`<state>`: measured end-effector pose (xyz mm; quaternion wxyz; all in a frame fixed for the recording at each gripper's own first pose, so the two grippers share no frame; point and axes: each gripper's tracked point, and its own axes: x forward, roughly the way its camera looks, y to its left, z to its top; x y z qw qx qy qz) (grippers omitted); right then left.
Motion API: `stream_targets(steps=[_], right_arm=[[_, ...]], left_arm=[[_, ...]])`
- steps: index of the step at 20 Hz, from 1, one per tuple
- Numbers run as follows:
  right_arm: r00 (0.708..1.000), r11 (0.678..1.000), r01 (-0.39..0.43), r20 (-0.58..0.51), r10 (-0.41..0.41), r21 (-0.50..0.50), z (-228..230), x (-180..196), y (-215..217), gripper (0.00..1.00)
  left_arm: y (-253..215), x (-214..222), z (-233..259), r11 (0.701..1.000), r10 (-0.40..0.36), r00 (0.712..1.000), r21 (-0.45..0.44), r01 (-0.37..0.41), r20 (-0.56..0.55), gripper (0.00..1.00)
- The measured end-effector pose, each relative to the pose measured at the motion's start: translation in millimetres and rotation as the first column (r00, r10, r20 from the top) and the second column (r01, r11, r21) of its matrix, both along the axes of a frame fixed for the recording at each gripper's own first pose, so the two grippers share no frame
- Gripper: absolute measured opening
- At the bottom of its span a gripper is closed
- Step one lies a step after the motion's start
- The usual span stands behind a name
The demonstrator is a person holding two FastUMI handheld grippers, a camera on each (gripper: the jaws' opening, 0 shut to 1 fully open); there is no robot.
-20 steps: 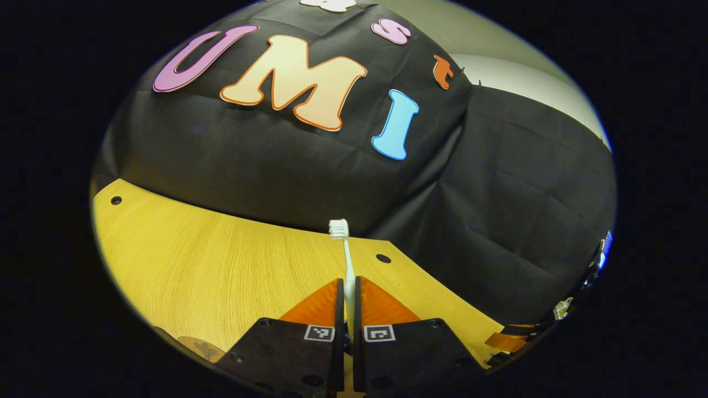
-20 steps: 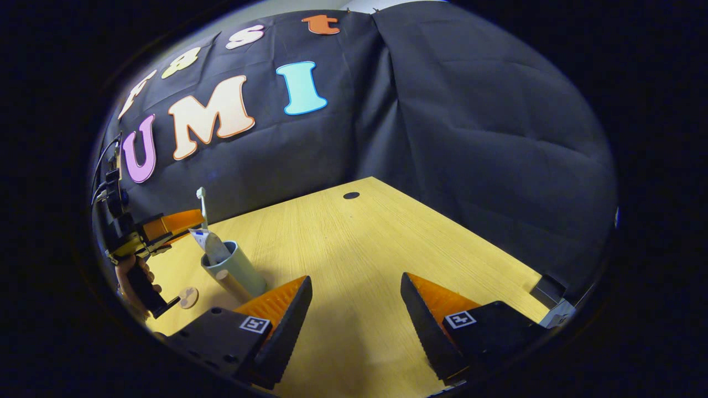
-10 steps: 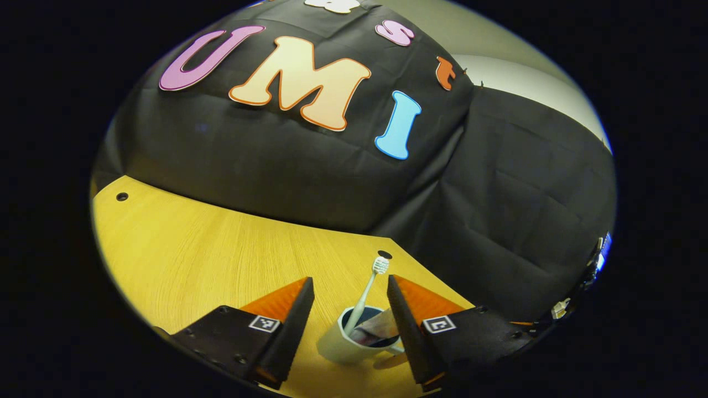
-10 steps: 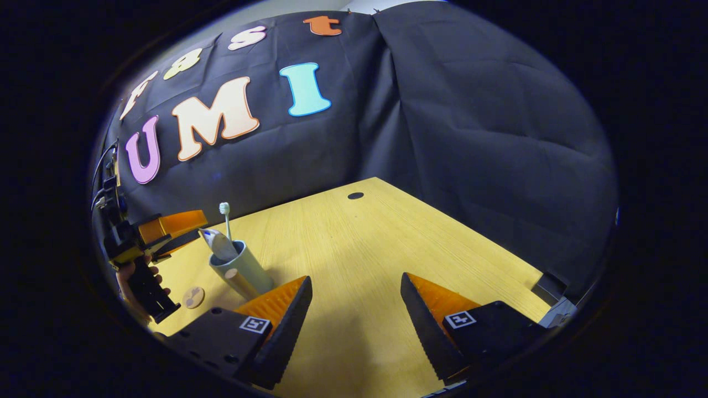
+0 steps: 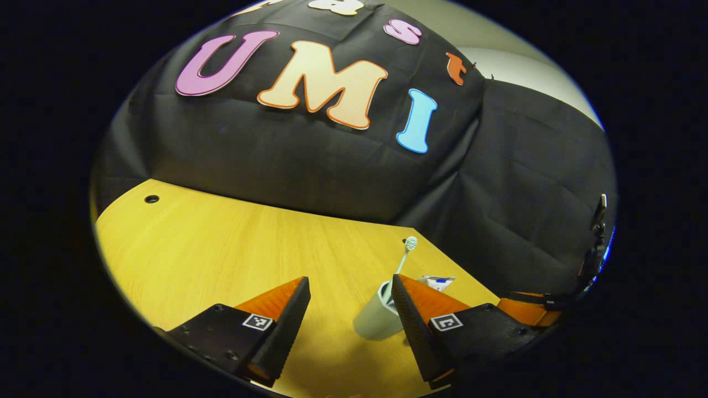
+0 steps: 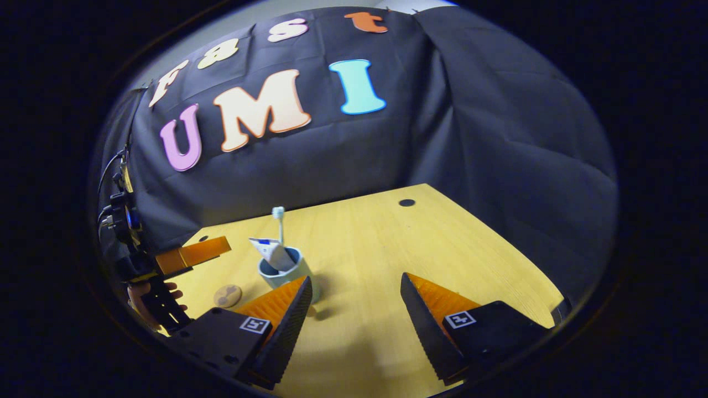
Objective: Put the toothbrush and toothpaste on the desktop into the cup, then pick up the cup and place it on the coaster on the desktop.
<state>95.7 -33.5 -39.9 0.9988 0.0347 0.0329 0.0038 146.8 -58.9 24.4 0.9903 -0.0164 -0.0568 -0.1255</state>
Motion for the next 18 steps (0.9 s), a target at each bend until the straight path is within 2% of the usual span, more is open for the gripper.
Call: stream_targets(steps=[1, 2, 4, 5, 6, 7, 9, 10, 11, 12, 13, 14, 15, 16, 17, 18], right_arm=[[0.999, 1.000, -0.030, -0.012, 0.030, -0.008, -0.6, 4.9, 10.4, 0.98], [0.998, 0.998, -0.061, -0.030, 0.060, -0.011, -1.6, 10.7, 20.9, 0.98], [0.990, 0.993, -0.114, -0.082, 0.112, -0.016, -9.5, 20.2, 39.4, 0.98], [0.984, 0.990, -0.138, -0.115, 0.134, -0.022, -14.6, 23.6, 47.4, 0.94], [0.978, 0.987, -0.155, -0.145, 0.149, -0.033, -19.8, 27.9, 52.8, 0.98], [0.972, 0.984, -0.171, -0.171, 0.160, -0.048, -23.2, 31.5, 56.9, 0.98], [0.958, 0.977, -0.199, -0.228, 0.176, -0.078, -32.1, 37.7, 65.4, 0.98], [0.950, 0.973, -0.213, -0.253, 0.184, -0.092, -36.4, 40.7, 68.7, 0.94], [0.940, 0.968, -0.230, -0.279, 0.194, -0.103, -41.5, 41.9, 72.8, 0.98], [0.933, 0.961, -0.248, -0.299, 0.202, -0.123, -44.5, 41.2, 76.9, 0.94], [0.927, 0.955, -0.259, -0.313, 0.205, -0.141, -46.1, 44.3, 79.3, 0.98], [0.920, 0.949, -0.271, -0.334, 0.206, -0.161, -50.1, 44.9, 79.6, 0.93], [0.912, 0.944, -0.280, -0.356, 0.203, -0.177, -54.4, 46.2, 80.9, 0.93], [0.904, 0.940, -0.287, -0.377, 0.201, -0.187, -58.1, 48.7, 82.1, 0.98], [0.897, 0.938, -0.290, -0.396, 0.198, -0.189, -60.9, 49.0, 83.2, 0.94], [0.887, 0.936, -0.296, -0.417, 0.197, -0.189, -64.9, 50.8, 85.4, 0.98]], left_arm=[[10.1, -3.6, 0.0, 1.000, 0.019, 1.000, -0.006, -0.019, -0.001, 0.87], [22.1, -8.3, 0.8, 0.999, 0.040, 0.999, -0.009, -0.040, -0.001, 0.90], [48.4, -17.4, -0.5, 0.996, 0.089, 0.996, -0.013, -0.089, -0.001, 0.87], [63.3, -22.5, -2.9, 0.993, 0.120, 0.993, -0.014, -0.120, -0.009, 0.88], [77.5, -27.4, -5.1, 0.988, 0.151, 0.988, -0.017, -0.151, -0.017, 0.87], [91.1, -33.9, -6.2, 0.984, 0.178, 0.984, -0.027, -0.178, -0.017, 0.87], [114.6, -44.1, -12.8, 0.974, 0.217, 0.976, -0.056, -0.218, -0.031, 0.87], [125.1, -49.2, -17.5, 0.969, 0.234, 0.971, -0.068, -0.237, -0.044, 0.90], [136.1, -53.5, -23.7, 0.962, 0.256, 0.965, -0.077, -0.260, -0.058, 0.87], [147.0, -56.0, -30.2, 0.955, 0.280, 0.957, -0.078, -0.286, -0.077, 0.87], [156.1, -59.4, -34.7, 0.948, 0.302, 0.949, -0.076, -0.308, -0.086, 0.88], [163.1, -62.4, -37.9, 0.943, 0.318, 0.944, -0.075, -0.325, -0.090, 0.88], [169.6, -65.7, -40.6, 0.939, 0.330, 0.939, -0.073, -0.337, -0.097, 0.88], [175.1, -67.8, -43.6, 0.935, 0.341, 0.934, -0.070, -0.349, -0.104, 0.88], [179.7, -70.9, -47.7, 0.932, 0.349, 0.930, -0.064, -0.358, -0.113, 0.88], [183.9, -73.1, -49.9, 0.929, 0.358, 0.926, -0.059, -0.366, -0.118, 0.88]])
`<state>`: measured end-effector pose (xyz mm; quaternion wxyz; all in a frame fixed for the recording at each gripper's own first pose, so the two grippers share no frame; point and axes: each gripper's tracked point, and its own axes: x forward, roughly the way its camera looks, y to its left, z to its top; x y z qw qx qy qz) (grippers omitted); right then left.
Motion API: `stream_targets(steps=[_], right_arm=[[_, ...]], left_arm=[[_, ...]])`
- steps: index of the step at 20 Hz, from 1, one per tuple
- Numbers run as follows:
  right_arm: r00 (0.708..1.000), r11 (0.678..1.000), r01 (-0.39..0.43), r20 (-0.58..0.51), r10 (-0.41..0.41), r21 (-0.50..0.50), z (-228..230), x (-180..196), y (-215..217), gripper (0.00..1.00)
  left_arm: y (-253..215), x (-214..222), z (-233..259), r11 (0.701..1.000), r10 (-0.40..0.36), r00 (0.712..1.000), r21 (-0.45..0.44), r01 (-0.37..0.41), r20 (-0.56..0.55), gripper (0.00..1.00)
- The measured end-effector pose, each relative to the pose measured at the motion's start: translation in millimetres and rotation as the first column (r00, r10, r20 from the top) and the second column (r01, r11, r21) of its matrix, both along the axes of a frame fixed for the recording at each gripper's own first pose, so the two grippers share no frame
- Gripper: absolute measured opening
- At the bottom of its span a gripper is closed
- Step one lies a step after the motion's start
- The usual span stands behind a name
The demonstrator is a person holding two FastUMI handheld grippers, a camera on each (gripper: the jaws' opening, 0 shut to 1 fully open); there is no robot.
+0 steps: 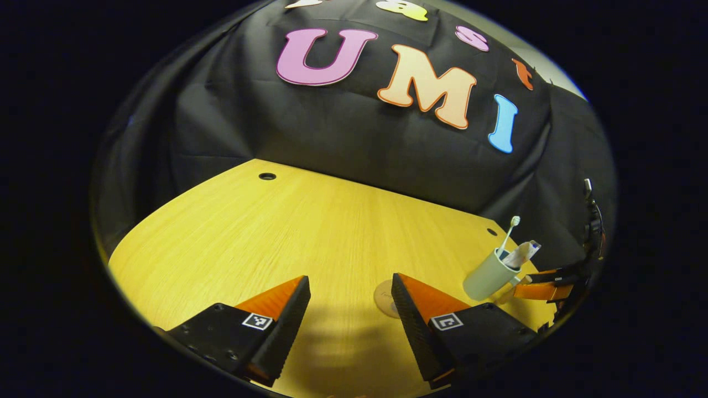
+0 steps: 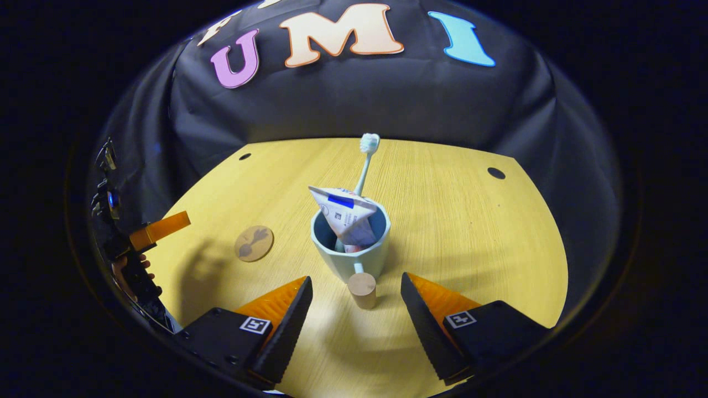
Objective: Put the toothbrush and toothpaste on the desktop into the cup, then pick up the cup and place it on the coaster on the desktop.
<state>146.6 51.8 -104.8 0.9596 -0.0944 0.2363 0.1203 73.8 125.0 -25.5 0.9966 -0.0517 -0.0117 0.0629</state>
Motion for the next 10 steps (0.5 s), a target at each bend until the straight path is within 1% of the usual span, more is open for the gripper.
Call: stream_targets(steps=[1, 2, 3, 4, 5, 6, 7, 8, 9, 10], right_arm=[[1.000, 1.000, 0.000, -0.021, 0.000, -0.014, -3.4, 2.4, 0.4, 0.93], [0.999, 0.999, 0.004, -0.037, -0.005, -0.041, -5.5, 5.1, -1.7, 0.93], [0.999, 0.997, 0.005, -0.049, -0.008, -0.071, -6.4, 8.2, -2.7, 0.98], [0.998, 0.995, -0.001, -0.058, -0.005, -0.097, -6.9, 11.6, -3.7, 0.98], [0.997, 0.993, -0.007, -0.071, -0.002, -0.119, -7.6, 14.7, -3.5, 0.94], [0.996, 0.990, -0.015, -0.087, 0.003, -0.140, -8.6, 17.2, -3.1, 0.99], [0.994, 0.987, -0.025, -0.105, 0.009, -0.161, -9.6, 18.7, -2.7, 0.93], [0.992, 0.983, -0.034, -0.123, 0.011, -0.182, -10.7, 20.0, -2.2, 0.93], [0.990, 0.979, -0.041, -0.139, 0.014, -0.199, -10.9, 21.5, -1.5, 0.98], [0.989, 0.976, -0.042, -0.150, 0.009, -0.216, -11.4, 23.9, -1.5, 0.98]], left_arm=[[3.3, -0.8, -3.0, 1.000, 0.010, 1.000, 0.004, -0.010, -0.006, 0.88], [6.9, -3.7, -5.9, 1.000, 0.018, 1.000, 0.008, -0.018, -0.014, 0.88], [13.6, -9.5, -9.8, 1.000, 0.027, 0.999, 0.009, -0.026, -0.024, 0.88], [18.7, -13.6, -12.8, 0.999, 0.037, 0.999, 0.008, -0.037, -0.034, 0.88], [23.4, -17.3, -14.8, 0.999, 0.050, 0.998, 0.003, -0.050, -0.038, 0.88], [26.9, -21.3, -15.1, 0.998, 0.058, 0.998, -0.005, -0.059, -0.037, 0.88], [30.5, -25.9, -16.6, 0.997, 0.069, 0.997, -0.014, -0.069, -0.035, 0.88], [34.5, -29.9, -17.7, 0.996, 0.080, 0.996, -0.022, -0.081, -0.036, 0.88], [38.6, -33.6, -20.4, 0.995, 0.091, 0.995, -0.028, -0.092, -0.041, 0.88], [44.9, -37.8, -22.6, 0.994, 0.108, 0.993, -0.030, -0.109, -0.045, 0.88]])
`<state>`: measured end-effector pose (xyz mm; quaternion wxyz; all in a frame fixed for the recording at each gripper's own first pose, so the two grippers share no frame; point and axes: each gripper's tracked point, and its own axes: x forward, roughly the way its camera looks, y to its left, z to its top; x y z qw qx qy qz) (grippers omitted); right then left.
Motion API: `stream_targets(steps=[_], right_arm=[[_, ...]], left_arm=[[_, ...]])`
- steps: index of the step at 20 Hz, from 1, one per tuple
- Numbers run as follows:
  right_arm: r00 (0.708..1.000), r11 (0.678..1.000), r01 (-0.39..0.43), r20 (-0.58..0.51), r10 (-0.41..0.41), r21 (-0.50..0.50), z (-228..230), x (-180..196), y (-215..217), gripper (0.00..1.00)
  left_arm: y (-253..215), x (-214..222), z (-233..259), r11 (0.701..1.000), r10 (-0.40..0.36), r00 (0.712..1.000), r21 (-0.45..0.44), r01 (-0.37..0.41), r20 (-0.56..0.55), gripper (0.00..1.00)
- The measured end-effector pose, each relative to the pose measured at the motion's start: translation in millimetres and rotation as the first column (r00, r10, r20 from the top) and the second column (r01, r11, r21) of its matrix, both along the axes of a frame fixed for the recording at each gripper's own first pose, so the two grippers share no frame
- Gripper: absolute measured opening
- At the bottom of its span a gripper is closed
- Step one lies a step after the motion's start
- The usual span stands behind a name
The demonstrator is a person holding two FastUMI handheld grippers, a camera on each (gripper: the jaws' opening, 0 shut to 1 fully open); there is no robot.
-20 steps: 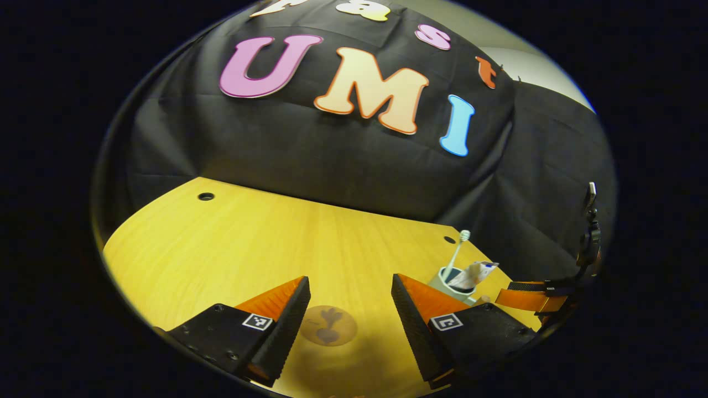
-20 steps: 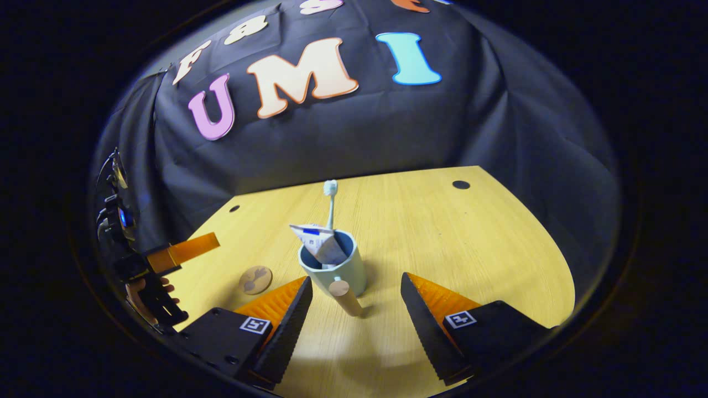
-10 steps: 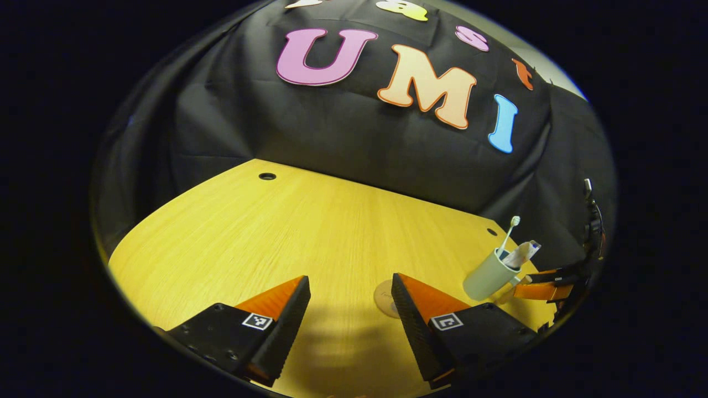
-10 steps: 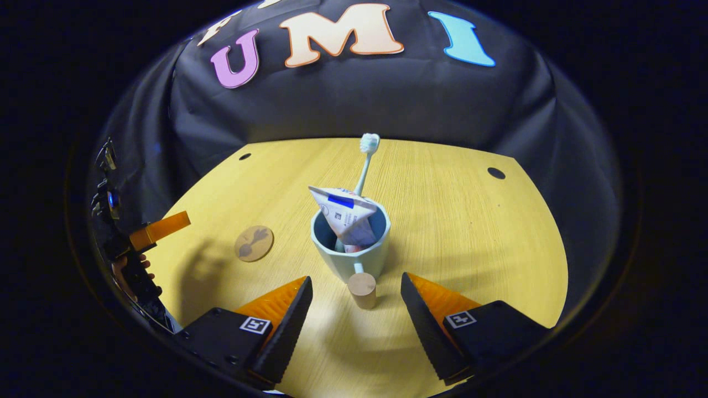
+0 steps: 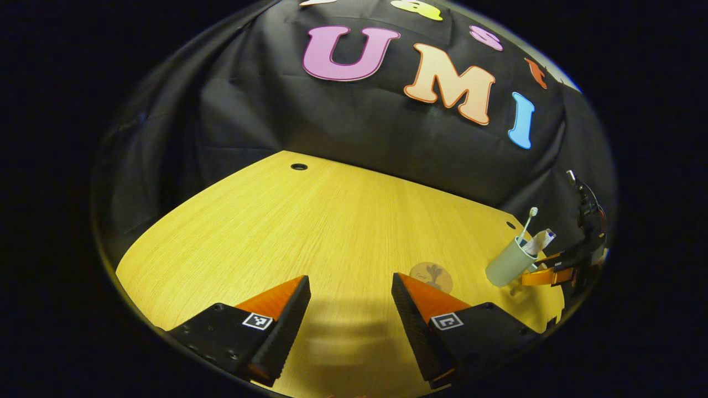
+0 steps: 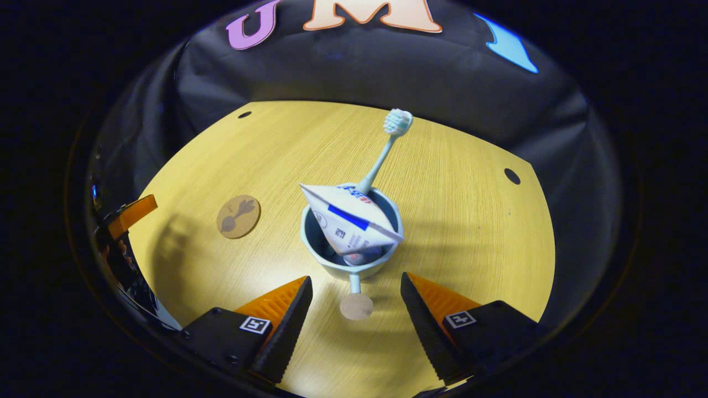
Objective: Put the toothbrush and toothpaste on the desktop into the cup, then pick up the cup and place it on the coaster on the desktop.
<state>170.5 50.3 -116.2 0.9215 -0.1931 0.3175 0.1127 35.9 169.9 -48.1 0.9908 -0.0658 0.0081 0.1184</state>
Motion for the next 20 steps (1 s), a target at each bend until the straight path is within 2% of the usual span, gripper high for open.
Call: stream_targets(steps=[1, 6, 8, 9, 11, 12, 13, 16, 19, 20], right_arm=[[1.000, 1.000, 0.005, -0.013, -0.005, -0.016, -1.5, 1.3, -1.0, 0.98], [0.996, 0.997, 0.009, -0.087, -0.016, -0.080, -7.0, 5.5, -4.7, 0.81], [0.993, 0.997, 0.005, -0.120, -0.015, -0.080, -10.0, 4.6, -1.5, 0.78], [0.991, 0.997, 0.008, -0.134, -0.019, -0.082, -13.0, 6.6, -1.9, 0.73], [0.988, 0.997, 0.016, -0.155, -0.027, -0.075, -14.4, 8.2, -0.3, 0.65], [0.985, 0.997, 0.019, -0.169, -0.031, -0.070, -16.1, 7.5, 1.3, 0.53], [0.983, 0.997, 0.022, -0.179, -0.036, -0.080, -17.1, 7.8, 0.5, 0.53], [0.980, 0.995, 0.037, -0.190, -0.054, -0.090, -19.0, 5.5, -0.4, 0.27], [0.982, 0.994, 0.045, -0.177, -0.062, -0.098, -17.4, 7.0, -1.0, 0.28], [0.983, 0.993, 0.038, -0.173, -0.057, -0.111, -15.9, 6.8, -1.8, 0.24]], left_arm=[[6.4, -4.1, -1.9, 1.000, 0.019, 1.000, 0.002, -0.019, -0.003, 0.88], [35.9, -26.3, -9.9, 0.995, 0.096, 0.995, -0.012, -0.096, -0.014, 0.88], [42.4, -33.7, -14.2, 0.993, 0.115, 0.993, -0.021, -0.116, -0.018, 0.88], [45.6, -37.0, -16.2, 0.992, 0.126, 0.992, -0.024, -0.126, -0.019, 0.88], [42.9, -41.6, -18.6, 0.991, 0.126, 0.992, -0.034, -0.127, -0.024, 0.88], [40.7, -43.0, -19.7, 0.992, 0.123, 0.992, -0.037, -0.124, -0.024, 0.88], [37.2, -42.3, -19.9, 0.992, 0.118, 0.993, -0.037, -0.119, -0.022, 0.88], [24.9, -40.9, -21.1, 0.995, 0.093, 0.995, -0.039, -0.094, -0.025, 0.88], [14.2, -38.5, -16.0, 0.997, 0.074, 0.997, -0.036, -0.075, -0.020, 0.88], [11.0, -37.7, -14.1, 0.997, 0.068, 0.998, -0.034, -0.069, -0.014, 0.88]])
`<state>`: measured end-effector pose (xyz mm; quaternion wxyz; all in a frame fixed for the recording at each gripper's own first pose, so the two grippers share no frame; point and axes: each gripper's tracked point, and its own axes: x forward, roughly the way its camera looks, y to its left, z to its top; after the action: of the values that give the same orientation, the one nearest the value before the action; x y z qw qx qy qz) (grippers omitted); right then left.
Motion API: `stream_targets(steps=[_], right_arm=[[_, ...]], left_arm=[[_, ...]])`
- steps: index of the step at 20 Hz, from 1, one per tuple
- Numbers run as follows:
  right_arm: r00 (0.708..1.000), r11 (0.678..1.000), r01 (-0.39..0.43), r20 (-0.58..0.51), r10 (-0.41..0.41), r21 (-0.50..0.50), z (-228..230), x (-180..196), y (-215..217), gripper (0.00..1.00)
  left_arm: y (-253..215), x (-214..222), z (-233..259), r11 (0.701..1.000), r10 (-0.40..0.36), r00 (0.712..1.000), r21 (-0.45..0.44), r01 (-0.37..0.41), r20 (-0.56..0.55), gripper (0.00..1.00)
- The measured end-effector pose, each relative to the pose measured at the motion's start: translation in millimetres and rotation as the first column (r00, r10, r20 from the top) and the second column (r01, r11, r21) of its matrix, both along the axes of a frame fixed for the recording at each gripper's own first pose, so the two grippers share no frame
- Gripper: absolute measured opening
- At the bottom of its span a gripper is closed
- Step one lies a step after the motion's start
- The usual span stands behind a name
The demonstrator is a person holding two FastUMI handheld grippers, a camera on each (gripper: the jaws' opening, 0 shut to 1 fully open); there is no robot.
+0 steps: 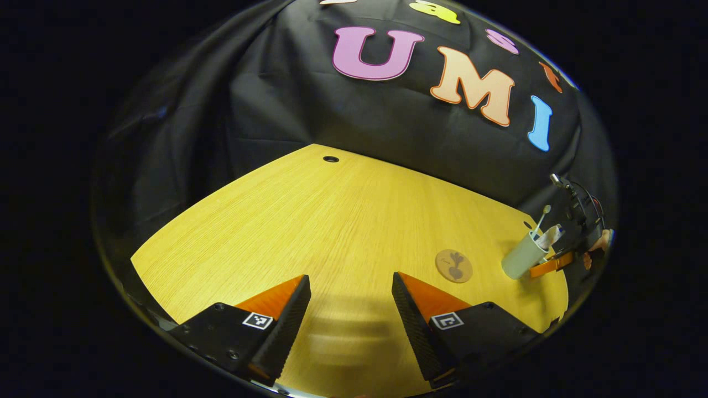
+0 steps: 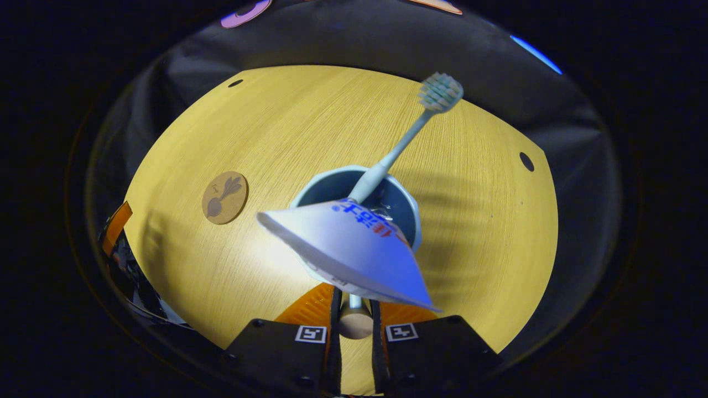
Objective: Put the toothbrush and toothpaste on the desktop into the cup, then pick up the cup and place it on the coaster on the desktop.
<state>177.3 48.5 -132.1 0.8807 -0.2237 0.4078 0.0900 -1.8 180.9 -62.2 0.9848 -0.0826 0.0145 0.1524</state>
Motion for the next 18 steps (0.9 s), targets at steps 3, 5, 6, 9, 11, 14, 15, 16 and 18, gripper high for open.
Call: stream_targets(steps=[3, 5, 6, 9, 11, 14, 15, 16, 18], right_arm=[[0.999, 0.999, -0.032, 0.005, 0.033, -0.015, 2.7, 0.1, 1.4, 0.22], [0.998, 0.998, -0.058, 0.002, 0.058, -0.001, 3.9, -0.4, 3.0, 0.24], [0.998, 0.998, -0.068, -0.001, 0.068, 0.009, 4.7, 0.5, 3.7, 0.24], [0.993, 0.993, -0.118, -0.003, 0.118, 0.024, 3.6, 1.8, 3.0, 0.24], [0.988, 0.988, -0.152, -0.010, 0.153, 0.032, 4.8, 2.5, 2.4, 0.24], [0.977, 0.976, -0.210, -0.020, 0.211, 0.049, 6.9, 4.2, 2.6, 0.24], [0.973, 0.972, -0.230, -0.021, 0.231, 0.048, 5.3, 4.4, 1.6, 0.24], [0.968, 0.968, -0.248, -0.021, 0.250, 0.046, 5.4, 5.1, 1.3, 0.24], [0.959, 0.959, -0.278, -0.037, 0.280, 0.055, 4.4, 4.9, -1.1, 0.24]], left_arm=[[-5.5, 1.1, 2.9, 1.000, -0.012, 1.000, 0.007, 0.012, 0.000, 0.88], [-6.0, -1.0, 2.3, 1.000, -0.012, 1.000, 0.019, 0.012, -0.008, 0.88], [-5.5, -2.8, 2.6, 1.000, -0.010, 1.000, 0.020, 0.010, -0.010, 0.88], [-3.6, -10.1, -2.4, 1.000, 0.000, 1.000, 0.009, 0.000, -0.015, 0.88], [-2.8, -12.9, -5.4, 1.000, 0.007, 1.000, -0.002, -0.007, -0.020, 0.88], [0.8, -13.4, -4.4, 1.000, 0.022, 1.000, -0.007, -0.022, -0.022, 0.88], [0.9, -13.5, -5.2, 1.000, 0.025, 0.999, -0.008, -0.026, -0.020, 0.88], [1.3, -14.5, -4.7, 1.000, 0.029, 0.999, -0.009, -0.029, -0.018, 0.88], [3.8, -15.3, -6.4, 0.999, 0.037, 0.999, -0.010, -0.037, -0.019, 0.88]])
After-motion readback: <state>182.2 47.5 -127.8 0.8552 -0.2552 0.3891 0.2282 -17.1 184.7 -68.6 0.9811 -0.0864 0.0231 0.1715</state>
